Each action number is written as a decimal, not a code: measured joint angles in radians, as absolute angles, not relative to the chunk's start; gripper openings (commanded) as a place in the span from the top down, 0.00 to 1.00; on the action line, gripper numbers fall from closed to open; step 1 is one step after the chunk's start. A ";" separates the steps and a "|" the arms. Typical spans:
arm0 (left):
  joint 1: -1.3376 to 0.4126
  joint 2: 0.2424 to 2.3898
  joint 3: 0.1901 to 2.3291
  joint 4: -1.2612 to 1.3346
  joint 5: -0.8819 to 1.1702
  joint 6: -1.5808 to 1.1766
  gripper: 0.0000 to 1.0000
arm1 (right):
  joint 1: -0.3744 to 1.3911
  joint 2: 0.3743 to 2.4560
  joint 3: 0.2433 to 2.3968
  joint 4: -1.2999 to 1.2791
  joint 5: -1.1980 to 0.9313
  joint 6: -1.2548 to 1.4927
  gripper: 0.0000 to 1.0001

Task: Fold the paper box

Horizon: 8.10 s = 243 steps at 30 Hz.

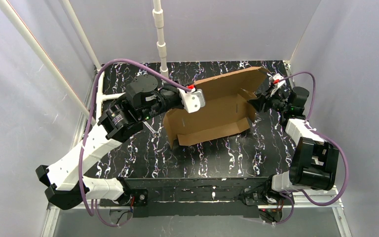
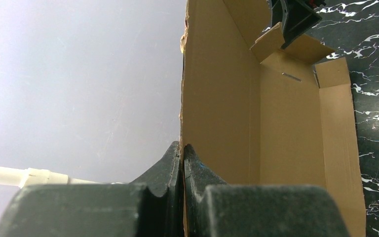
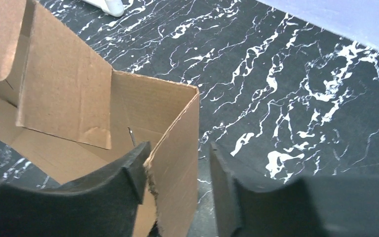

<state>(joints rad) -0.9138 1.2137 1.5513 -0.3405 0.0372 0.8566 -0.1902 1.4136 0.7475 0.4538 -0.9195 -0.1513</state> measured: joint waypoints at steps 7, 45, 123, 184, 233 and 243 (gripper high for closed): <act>-0.914 1.209 1.551 -0.344 0.034 0.857 1.00 | -0.190 1.427 0.765 0.402 -0.904 -0.165 0.99; -0.918 1.223 1.626 -0.469 -0.027 0.498 1.00 | 0.065 1.489 0.529 1.163 -0.421 -0.033 0.99; -0.818 1.334 1.667 -0.563 -0.019 0.352 1.00 | 0.013 1.483 0.562 0.917 -0.934 -0.036 0.40; -0.823 1.247 1.632 -0.574 0.115 0.139 1.00 | 0.088 1.412 0.465 1.058 -0.524 -0.007 0.99; -0.919 1.216 1.550 -0.633 0.087 0.057 1.00 | 0.196 1.317 0.360 1.072 -0.458 -0.051 0.79; -0.919 1.224 1.567 -0.647 0.075 0.060 1.00 | 0.163 1.321 0.360 1.058 -0.607 -0.068 0.69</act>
<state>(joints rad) -0.9188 1.2243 1.5669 -0.6468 0.0753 0.0597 0.1627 1.3209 0.3599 1.0580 -0.6071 -0.0677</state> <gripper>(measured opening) 0.013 0.286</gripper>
